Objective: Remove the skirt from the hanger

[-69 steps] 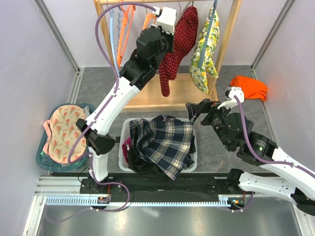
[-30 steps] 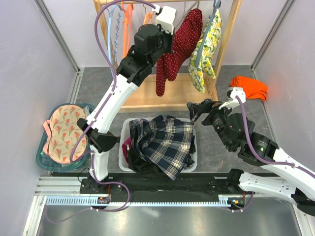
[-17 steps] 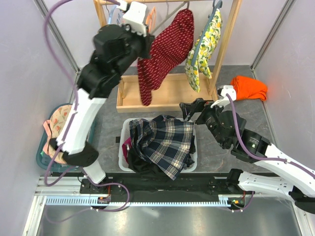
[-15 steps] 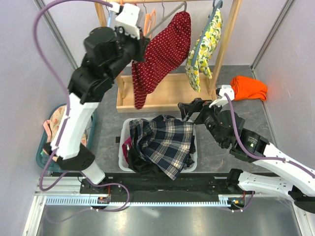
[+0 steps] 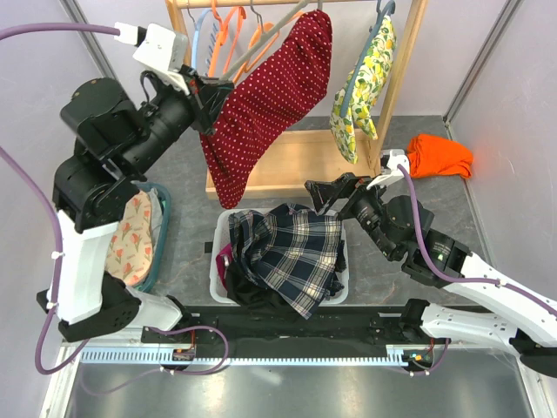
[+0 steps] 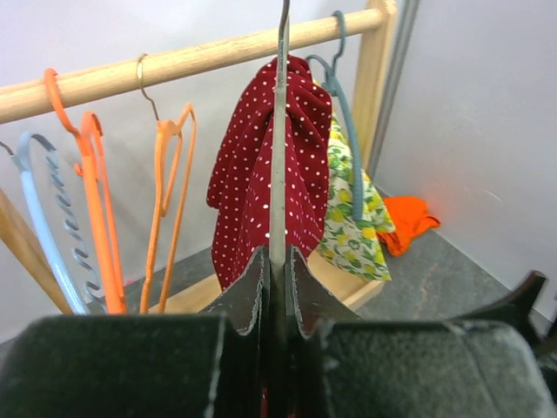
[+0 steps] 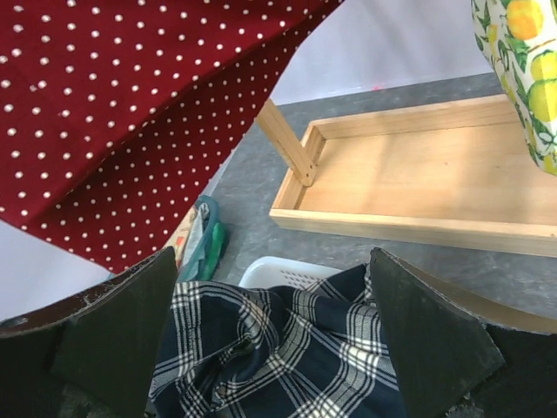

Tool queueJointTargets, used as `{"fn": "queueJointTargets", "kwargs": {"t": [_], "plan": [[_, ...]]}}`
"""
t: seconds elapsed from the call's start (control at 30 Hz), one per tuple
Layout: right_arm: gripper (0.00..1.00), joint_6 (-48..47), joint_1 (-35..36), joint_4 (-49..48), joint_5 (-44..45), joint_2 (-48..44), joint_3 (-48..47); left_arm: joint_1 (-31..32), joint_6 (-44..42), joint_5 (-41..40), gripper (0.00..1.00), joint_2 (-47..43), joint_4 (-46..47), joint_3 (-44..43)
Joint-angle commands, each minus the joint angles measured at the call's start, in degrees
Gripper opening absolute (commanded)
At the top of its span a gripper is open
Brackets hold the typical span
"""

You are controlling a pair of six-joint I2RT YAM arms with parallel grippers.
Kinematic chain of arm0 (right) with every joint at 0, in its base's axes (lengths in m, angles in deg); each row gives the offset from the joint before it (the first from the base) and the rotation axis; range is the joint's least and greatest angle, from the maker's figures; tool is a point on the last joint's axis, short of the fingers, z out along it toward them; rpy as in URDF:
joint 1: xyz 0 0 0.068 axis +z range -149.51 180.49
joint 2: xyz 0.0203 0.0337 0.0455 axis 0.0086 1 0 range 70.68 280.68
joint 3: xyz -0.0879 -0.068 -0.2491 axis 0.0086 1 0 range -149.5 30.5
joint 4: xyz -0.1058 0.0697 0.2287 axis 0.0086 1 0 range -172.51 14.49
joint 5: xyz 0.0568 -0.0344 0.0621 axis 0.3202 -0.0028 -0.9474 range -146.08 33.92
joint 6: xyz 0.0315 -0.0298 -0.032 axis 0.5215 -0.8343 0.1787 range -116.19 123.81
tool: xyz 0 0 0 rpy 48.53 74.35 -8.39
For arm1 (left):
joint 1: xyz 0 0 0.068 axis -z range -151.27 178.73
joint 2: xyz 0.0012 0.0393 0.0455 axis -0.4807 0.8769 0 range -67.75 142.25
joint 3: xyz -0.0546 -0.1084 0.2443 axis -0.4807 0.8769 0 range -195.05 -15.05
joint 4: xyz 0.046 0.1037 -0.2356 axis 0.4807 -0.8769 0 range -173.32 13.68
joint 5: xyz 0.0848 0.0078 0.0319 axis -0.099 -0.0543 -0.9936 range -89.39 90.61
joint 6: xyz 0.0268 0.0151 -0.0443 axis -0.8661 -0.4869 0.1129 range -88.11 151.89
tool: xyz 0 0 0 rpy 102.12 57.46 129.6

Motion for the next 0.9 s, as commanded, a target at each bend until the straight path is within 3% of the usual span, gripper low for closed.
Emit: {"fn": "queueJointTargets", "kwargs": {"t": [0.0, 0.27, 0.43, 0.7, 0.8, 0.87], "plan": [[0.98, 1.17, -0.29, -6.28, -1.08, -2.15, 2.21, 0.14, 3.4, 6.82, 0.02, -4.57, 2.2, 0.58], [0.98, 8.37, -2.84, -23.13, -11.79, -0.14, 5.12, 0.14, 5.59, 16.13, 0.02, -8.35, -0.36, 2.61], [0.98, 14.7, -3.72, -30.88, -19.69, 5.82, 5.73, 0.14, 5.77, 16.84, 0.02, -8.53, -0.45, 1.55], [0.98, 20.95, -5.13, -40.73, -24.63, 11.72, 5.73, 0.14, 6.03, 17.11, 0.02, -8.62, -0.54, 1.37], [0.9, 20.25, -5.65, -43.45, -25.69, 11.91, 5.29, 0.14, 5.95, 16.93, 0.02, -8.88, -0.62, 2.07], [0.79, 19.63, -5.92, -44.69, -26.3, 11.47, 4.51, 0.14, 5.77, 16.5, 0.02, -9.05, -0.62, 3.04]]}}
